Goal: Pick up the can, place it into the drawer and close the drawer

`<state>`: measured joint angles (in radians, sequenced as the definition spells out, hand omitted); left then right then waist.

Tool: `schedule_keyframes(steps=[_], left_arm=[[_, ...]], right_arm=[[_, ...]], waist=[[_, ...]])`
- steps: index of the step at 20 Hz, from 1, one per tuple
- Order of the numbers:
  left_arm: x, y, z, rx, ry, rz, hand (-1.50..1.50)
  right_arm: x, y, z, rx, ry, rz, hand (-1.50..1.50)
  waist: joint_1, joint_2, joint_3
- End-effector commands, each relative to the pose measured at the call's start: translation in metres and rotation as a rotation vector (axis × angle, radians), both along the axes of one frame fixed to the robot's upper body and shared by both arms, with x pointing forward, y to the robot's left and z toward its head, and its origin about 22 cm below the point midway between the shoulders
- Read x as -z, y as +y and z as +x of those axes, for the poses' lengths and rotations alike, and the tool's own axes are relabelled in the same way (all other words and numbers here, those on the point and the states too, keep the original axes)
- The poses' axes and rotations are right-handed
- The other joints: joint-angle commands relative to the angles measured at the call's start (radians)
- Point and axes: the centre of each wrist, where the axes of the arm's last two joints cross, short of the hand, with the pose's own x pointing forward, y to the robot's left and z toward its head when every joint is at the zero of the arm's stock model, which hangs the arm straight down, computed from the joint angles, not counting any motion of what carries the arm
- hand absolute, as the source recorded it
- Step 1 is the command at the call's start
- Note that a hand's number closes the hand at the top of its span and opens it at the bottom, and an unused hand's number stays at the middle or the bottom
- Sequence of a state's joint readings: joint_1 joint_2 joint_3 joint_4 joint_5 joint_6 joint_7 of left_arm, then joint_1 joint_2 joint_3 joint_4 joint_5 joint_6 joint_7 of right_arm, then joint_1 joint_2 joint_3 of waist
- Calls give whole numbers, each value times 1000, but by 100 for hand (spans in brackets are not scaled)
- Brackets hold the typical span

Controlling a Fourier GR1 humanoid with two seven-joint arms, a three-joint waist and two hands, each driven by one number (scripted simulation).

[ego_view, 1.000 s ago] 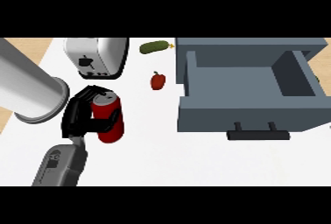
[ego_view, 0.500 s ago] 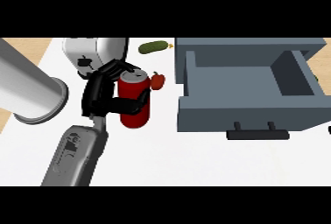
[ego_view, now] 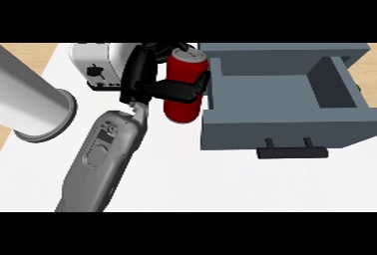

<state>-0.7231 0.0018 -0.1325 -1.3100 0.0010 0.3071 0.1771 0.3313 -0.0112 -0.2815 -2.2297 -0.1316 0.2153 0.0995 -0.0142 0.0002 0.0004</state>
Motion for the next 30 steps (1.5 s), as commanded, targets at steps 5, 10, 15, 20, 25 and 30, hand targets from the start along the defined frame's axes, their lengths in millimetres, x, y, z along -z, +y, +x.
schedule_keyframes(steps=[5, 10, 15, 20, 25, 30], left_arm=[[-62, -58, 11, 25, -28, 23, 150], [-82, -82, 29, -3, -13, 37, 150], [-115, -102, 35, 10, 7, 66, 150], [-108, -113, 48, -16, 16, 84, 150], [-100, -120, 55, -17, 19, 138, 150], [-97, -127, 55, -37, 19, 153, 150]], right_arm=[[1, -4, 23, -2, 2, -4, -150], [-6, 15, 12, -11, 16, -2, -150], [6, 4, 18, -16, -3, 12, -150], [0, -10, 17, -31, -3, 2, -150], [-1, 5, 25, -37, -7, -4, -150], [-1, 11, 33, -45, -2, -11, -150]], waist=[[-1, 1, 0], [-14, 3, 0], [-12, 4, 1], [-38, 9, 1], [-51, 13, 1], [-56, 14, 2]])
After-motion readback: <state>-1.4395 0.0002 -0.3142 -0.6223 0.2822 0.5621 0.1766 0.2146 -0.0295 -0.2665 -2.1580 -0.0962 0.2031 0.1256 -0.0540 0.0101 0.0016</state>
